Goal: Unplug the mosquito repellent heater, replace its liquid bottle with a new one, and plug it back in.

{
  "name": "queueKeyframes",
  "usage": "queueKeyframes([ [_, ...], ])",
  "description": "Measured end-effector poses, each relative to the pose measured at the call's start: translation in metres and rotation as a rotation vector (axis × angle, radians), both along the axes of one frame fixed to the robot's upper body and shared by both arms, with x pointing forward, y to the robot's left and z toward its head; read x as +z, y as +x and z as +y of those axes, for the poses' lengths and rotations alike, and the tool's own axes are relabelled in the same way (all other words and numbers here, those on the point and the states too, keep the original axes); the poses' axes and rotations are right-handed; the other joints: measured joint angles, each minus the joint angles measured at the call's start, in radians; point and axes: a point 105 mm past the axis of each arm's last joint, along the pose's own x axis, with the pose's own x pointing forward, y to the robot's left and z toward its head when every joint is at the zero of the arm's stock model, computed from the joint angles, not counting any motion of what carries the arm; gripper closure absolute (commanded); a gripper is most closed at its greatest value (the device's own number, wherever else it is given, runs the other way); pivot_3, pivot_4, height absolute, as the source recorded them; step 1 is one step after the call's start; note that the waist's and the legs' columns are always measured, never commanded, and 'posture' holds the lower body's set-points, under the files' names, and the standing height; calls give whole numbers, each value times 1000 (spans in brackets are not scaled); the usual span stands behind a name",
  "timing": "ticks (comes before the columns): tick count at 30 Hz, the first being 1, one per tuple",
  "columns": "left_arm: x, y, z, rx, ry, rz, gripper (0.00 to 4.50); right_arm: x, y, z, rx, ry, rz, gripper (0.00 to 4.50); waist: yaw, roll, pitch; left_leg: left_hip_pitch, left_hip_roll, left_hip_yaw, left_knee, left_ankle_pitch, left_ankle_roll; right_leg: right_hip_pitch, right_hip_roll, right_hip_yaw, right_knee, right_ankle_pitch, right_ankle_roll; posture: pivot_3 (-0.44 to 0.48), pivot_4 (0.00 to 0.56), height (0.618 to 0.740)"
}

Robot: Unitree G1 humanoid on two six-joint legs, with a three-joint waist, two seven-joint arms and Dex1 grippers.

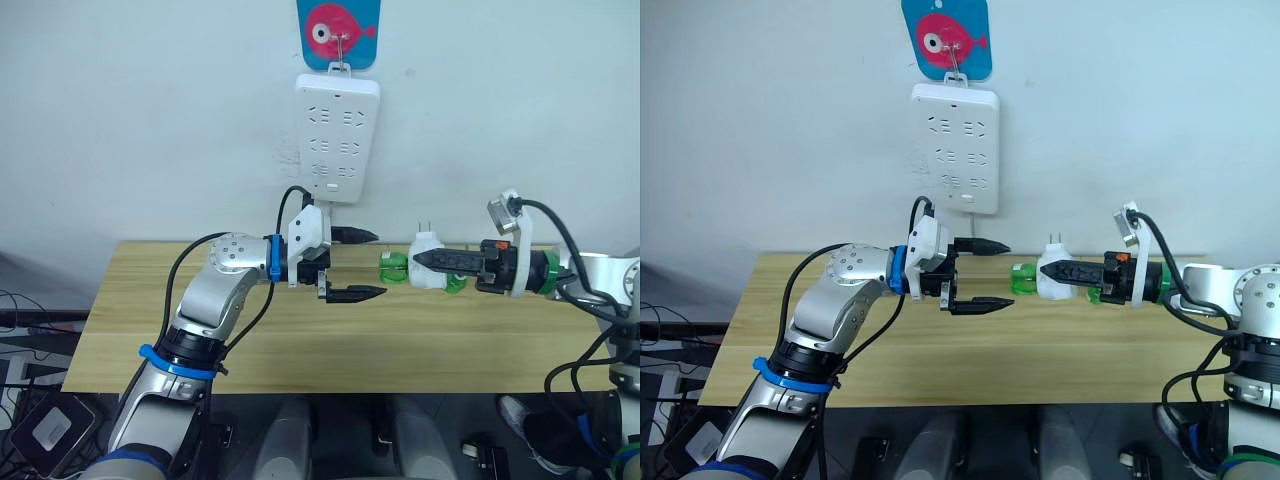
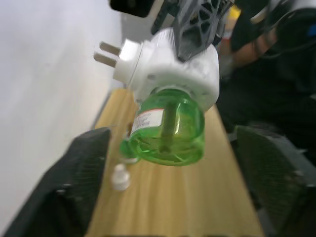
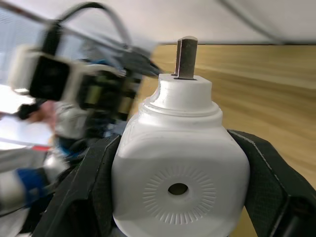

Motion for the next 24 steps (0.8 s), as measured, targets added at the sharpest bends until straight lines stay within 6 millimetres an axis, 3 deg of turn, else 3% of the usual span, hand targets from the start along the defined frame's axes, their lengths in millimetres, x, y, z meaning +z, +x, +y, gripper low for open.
queueKeyframes([
  [6, -17, 12, -8, 100, 128, -175, 0, -12, 10, 3, -119, -101, -10, 1506, 0, 0, -1, 0, 0, 0, 0, 0, 0, -1, 0, 0, 1, 0, 0, 43, 234, 740],
  [13, -32, 14, -25, 154, 226, -228, 0, -11, 15, 7, -185, -130, -18, 1506, 0, 0, -1, 0, 0, 0, 0, 0, 0, -1, 0, 0, 2, 0, 0, 42, 240, 740],
  [24, -36, 16, -39, 219, 274, -276, 0, -9, 13, 20, -184, -144, -15, 1506, -2, 0, -1, 0, 0, 0, 0, 0, 0, -1, 0, 1, 2, 0, 0, 46, 258, 740],
])
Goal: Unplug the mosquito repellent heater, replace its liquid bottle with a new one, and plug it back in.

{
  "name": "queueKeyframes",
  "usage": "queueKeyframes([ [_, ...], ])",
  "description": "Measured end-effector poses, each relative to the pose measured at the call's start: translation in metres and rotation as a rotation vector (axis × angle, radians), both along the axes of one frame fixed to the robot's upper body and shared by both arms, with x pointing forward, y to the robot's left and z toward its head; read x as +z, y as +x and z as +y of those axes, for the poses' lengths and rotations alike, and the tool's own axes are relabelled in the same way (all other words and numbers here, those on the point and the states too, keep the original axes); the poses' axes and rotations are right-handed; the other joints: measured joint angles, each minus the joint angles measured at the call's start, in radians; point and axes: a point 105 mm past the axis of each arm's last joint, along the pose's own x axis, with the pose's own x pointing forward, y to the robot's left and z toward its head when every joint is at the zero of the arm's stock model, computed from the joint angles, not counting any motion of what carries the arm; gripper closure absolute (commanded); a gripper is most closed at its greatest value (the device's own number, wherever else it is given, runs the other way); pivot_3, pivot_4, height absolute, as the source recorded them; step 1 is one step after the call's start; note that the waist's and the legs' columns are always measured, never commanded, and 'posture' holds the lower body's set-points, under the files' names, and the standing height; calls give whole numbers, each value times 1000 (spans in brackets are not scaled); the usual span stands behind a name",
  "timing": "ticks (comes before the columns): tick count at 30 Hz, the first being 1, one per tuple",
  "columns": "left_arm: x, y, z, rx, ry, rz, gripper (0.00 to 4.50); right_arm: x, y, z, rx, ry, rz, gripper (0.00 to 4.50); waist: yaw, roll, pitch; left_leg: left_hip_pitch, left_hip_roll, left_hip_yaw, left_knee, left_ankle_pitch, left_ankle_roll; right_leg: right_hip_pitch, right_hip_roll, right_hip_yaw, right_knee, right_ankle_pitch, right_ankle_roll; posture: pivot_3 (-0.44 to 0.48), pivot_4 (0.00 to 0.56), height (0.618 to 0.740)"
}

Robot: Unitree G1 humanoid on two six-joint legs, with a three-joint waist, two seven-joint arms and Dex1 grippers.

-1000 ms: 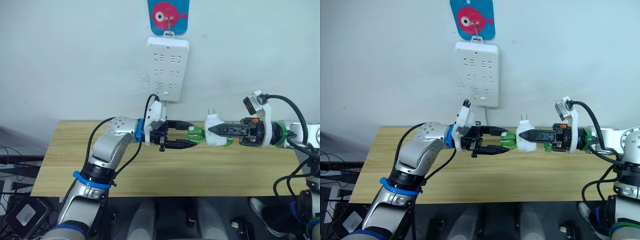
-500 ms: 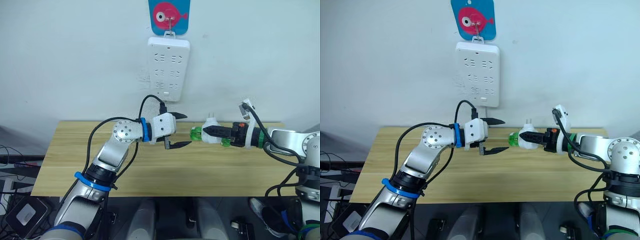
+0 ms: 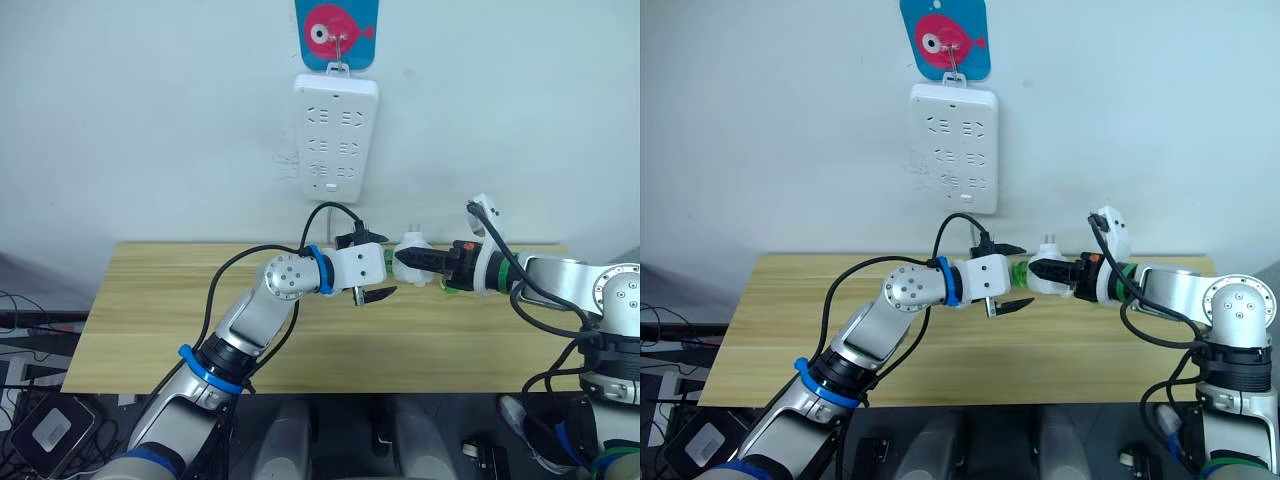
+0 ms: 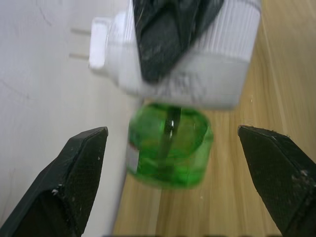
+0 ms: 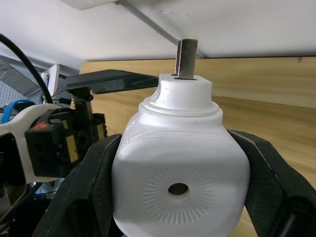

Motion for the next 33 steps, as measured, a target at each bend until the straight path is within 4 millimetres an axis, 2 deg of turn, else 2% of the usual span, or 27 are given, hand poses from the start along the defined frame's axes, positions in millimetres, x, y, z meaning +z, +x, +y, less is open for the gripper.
queueKeyframes([
  [3, -2, 1, 1, 15, 21, -10, 560, 2, 0, -1, -5, 3, -4, 1506, 0, 0, 0, 0, 0, 0, 0, 0, 0, 0, 0, 0, 0, 0, 0, 43, 259, 740],
  [8, 0, 3, -1, 17, 19, -22, 2123, 4, 0, 2, -5, 6, -1, 1506, 0, 0, 0, 0, 0, 0, 0, 0, 0, 0, 0, 0, 0, 0, 0, 36, 262, 740],
  [9, 0, 2, -2, 14, 19, -24, 2248, 4, 0, 1, -7, 7, -1, 1506, 0, 0, 0, 0, 0, 0, 0, 0, 0, 0, 0, 0, 0, 0, 0, 34, 263, 740],
  [16, 1, 5, -3, 7, 26, -39, 2248, 6, 1, 1, -21, 7, 1, 1506, -1, 0, 0, 0, 0, 0, 0, 0, 0, 0, 0, 0, 0, 0, 0, 32, 263, 740],
  [20, -1, 7, -3, 19, 17, -29, 2248, 9, 1, 5, -10, 31, -16, 138, -1, 0, 0, 0, 0, 0, 0, 0, 0, 0, 0, 0, 0, 0, 0, 34, 260, 740],
  [23, 3, 11, -3, 44, -45, -9, 2248, 20, 3, 8, 4, 29, -112, 0, -1, 0, 0, 0, 0, 0, 0, 0, 0, 0, 0, 0, 0, 0, 0, 30, 258, 740],
  [26, 5, 13, -4, 64, -166, 51, 2248, 37, 7, 7, -20, 22, -265, 0, 0, 0, 0, 0, 0, 0, 0, 0, 0, 0, 0, 0, -1, 0, 0, 18, 254, 740],
  [30, 3, 10, -7, 98, -418, 233, 2248, 61, 9, -4, -90, 42, -473, 0, -1, 0, 0, -1, 0, -1, 0, 0, 0, 0, 0, -1, -1, 0, 0, -4, 249, 740],
  [33, 13, 12, -3, 126, -629, 342, 2248, 67, 0, -6, -132, 32, -599, 0, -2, 0, 0, 0, 0, -1, 0, 0, 0, 0, 0, -1, -1, 0, 0, -18, 247, 740],
])
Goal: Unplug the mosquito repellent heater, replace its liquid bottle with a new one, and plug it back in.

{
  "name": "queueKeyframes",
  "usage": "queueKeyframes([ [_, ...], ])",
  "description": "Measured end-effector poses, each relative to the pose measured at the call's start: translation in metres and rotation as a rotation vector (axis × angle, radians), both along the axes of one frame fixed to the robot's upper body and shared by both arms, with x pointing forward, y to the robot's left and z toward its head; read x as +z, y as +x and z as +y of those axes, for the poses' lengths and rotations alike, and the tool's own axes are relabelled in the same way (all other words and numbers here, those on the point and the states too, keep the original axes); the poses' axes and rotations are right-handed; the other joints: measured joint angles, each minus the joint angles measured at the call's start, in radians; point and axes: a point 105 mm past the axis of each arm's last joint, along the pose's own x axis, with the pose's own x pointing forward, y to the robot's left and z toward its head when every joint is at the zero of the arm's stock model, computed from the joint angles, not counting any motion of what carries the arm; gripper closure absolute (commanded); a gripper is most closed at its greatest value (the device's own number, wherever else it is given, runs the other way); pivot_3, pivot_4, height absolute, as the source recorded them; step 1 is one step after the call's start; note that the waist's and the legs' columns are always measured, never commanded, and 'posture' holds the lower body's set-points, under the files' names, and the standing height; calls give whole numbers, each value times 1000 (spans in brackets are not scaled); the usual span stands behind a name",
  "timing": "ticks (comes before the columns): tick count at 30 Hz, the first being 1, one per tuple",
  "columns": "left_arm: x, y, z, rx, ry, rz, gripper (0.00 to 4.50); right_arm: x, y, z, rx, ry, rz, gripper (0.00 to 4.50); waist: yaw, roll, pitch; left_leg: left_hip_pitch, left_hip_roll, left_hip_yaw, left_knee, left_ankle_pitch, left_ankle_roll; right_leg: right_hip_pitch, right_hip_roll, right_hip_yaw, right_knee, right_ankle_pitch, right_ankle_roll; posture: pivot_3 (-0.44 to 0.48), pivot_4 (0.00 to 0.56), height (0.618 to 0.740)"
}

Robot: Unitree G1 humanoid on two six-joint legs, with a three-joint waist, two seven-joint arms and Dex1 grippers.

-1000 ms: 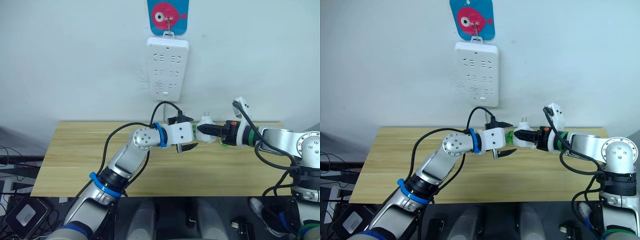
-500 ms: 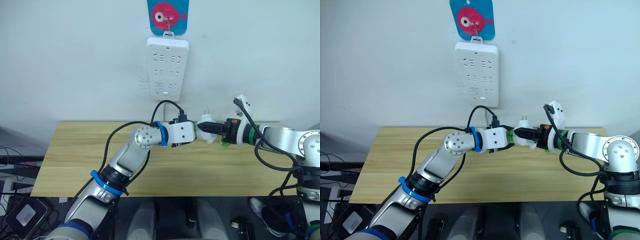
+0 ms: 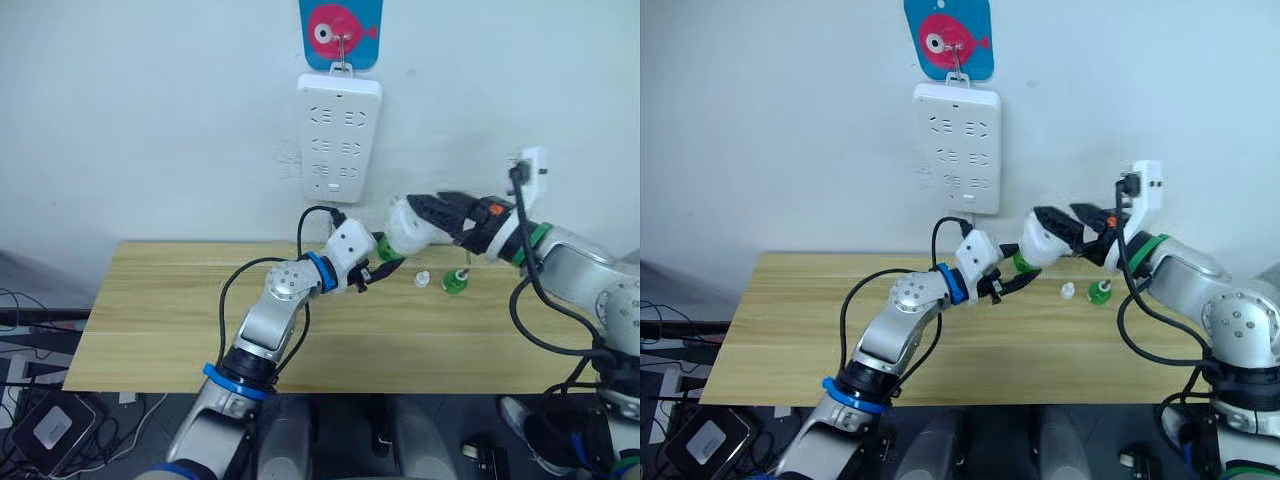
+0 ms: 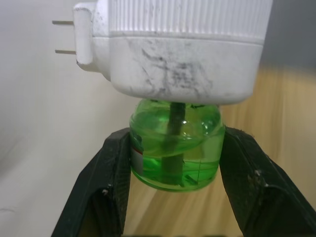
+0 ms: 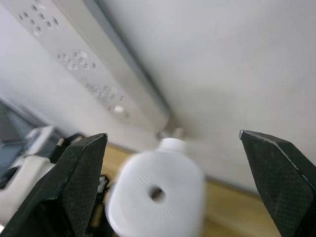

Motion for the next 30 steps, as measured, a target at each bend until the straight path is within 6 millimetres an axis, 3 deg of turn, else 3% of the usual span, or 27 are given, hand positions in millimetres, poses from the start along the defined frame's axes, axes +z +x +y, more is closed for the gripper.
queueKeyframes([
  [7, 13, -2, 10, 4, -109, 1, 2248, -8, -18, 19, 27, -6, -52, 0, -9, 0, -1, 2, 0, 2, 0, 0, 0, 0, 0, 2, 1, 0, 0, -29, 238, 740],
  [15, 13, -5, 6, -4, -99, -7, 2248, -23, -13, 33, 9, -98, -60, 0, -9, 0, -2, 1, 0, 2, 0, 0, 0, 0, 0, 2, 1, 0, 0, -16, 237, 740],
  [25, 12, -6, 3, 0, -91, -12, 2248, -19, -2, 45, -27, -117, -108, 0, -9, 0, -2, 2, 0, 2, 0, 0, 0, 0, 0, 2, 1, 0, 0, -6, 237, 740],
  [28, 12, -7, 2, -1, -90, -12, 2248, -24, -1, 49, -9, -133, -98, 595, -9, 0, -2, 2, 0, 2, 0, 0, 0, 0, 0, 2, 1, 0, 0, -1, 239, 740],
  [30, 12, -7, 3, 0, -87, -14, 2248, -24, 1, 48, -17, -137, -95, 1271, -9, 0, -2, 2, 0, 2, 0, 0, 0, 0, 0, 2, 1, 0, 0, 2, 240, 740],
])
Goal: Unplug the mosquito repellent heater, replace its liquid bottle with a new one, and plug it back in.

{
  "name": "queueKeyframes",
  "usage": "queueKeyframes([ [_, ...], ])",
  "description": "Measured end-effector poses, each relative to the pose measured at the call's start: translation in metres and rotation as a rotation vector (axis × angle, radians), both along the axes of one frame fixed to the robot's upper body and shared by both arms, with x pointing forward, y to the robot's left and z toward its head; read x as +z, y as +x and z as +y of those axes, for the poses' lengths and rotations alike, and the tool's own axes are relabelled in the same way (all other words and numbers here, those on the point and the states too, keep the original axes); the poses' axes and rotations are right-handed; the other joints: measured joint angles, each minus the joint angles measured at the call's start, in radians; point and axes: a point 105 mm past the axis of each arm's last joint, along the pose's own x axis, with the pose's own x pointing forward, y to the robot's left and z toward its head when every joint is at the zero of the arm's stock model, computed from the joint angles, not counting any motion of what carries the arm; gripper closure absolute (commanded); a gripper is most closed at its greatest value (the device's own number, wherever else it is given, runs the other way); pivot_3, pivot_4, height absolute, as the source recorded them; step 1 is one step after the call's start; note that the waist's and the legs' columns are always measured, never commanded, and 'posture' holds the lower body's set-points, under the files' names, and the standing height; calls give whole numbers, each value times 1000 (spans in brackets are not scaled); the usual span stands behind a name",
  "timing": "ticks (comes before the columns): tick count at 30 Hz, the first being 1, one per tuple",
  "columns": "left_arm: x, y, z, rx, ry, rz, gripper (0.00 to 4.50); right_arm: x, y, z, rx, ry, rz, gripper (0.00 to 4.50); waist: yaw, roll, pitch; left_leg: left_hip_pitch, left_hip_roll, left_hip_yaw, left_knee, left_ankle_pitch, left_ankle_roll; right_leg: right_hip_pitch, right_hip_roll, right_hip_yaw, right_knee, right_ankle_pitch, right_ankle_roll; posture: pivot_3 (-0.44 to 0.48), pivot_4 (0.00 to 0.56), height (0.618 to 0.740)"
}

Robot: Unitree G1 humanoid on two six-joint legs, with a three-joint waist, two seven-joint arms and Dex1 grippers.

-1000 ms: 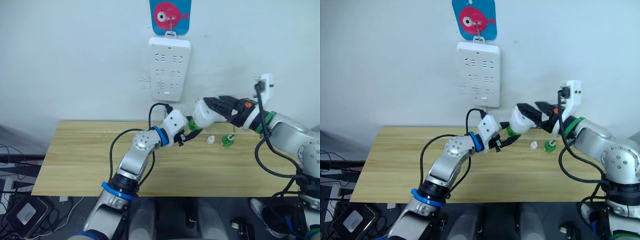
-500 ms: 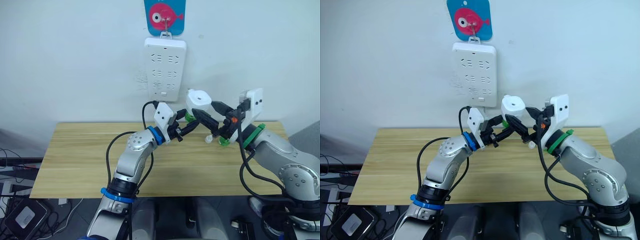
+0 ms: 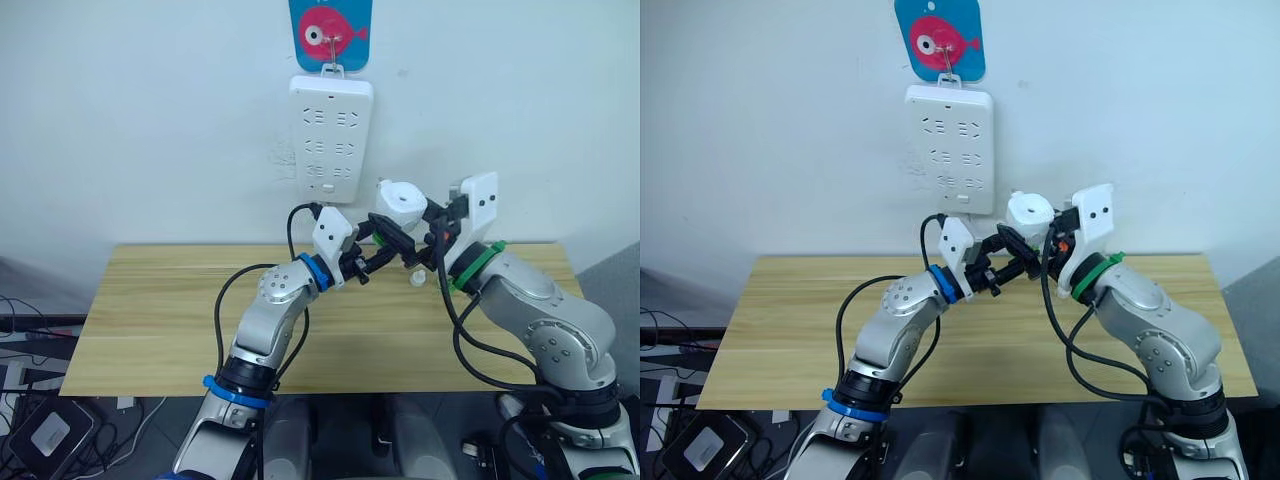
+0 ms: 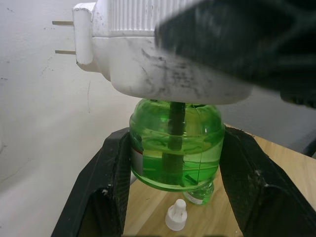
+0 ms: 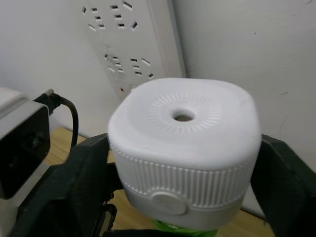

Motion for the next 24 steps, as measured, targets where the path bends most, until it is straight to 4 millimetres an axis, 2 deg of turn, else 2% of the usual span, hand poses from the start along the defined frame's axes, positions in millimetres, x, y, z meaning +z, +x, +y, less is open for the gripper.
queueKeyframes([
  [8, 2, 0, 2, 13, -3, -9, 2248, 3, 3, 3, 2, 35, 3, 1366, 0, 0, 0, 0, 0, 0, 0, 0, 0, 0, 0, 0, 0, 0, 0, 11, 240, 740],
  [10, 3, -1, 4, 17, -5, -12, 1519, 3, 3, 4, 9, 39, 1, 1366, 0, 0, 0, 0, 0, 0, 0, 0, 0, 0, 0, 0, 0, 0, 0, 14, 239, 740],
  [15, 5, -9, 12, -27, 7, -25, 27, 3, 3, 4, 19, 38, -6, 1366, 0, 0, 0, 0, 0, 0, 0, 0, 0, 0, 0, 0, 0, 0, 0, 15, 231, 740],
  [16, 8, -10, 15, -33, 8, -33, 0, 3, 3, 2, 11, 40, -6, 1366, 0, 0, 0, 0, 0, 0, 0, 0, 0, 0, 0, 0, 0, 0, 0, 15, 231, 740],
  [18, 11, -14, 28, -45, 19, -36, 0, 2, 4, -4, -7, 47, -2, 1366, -1, 1, -2, 0, 0, 0, -1, 0, 0, 0, 0, 0, 1, 0, 0, 14, 227, 740],
  [24, 18, -16, 82, -22, 100, 0, 0, 3, -3, -24, -7, 96, 7, 1366, -1, 1, -3, 0, 0, 0, 0, 0, 0, -1, 0, 1, 1, 0, 0, 10, 212, 740],
])
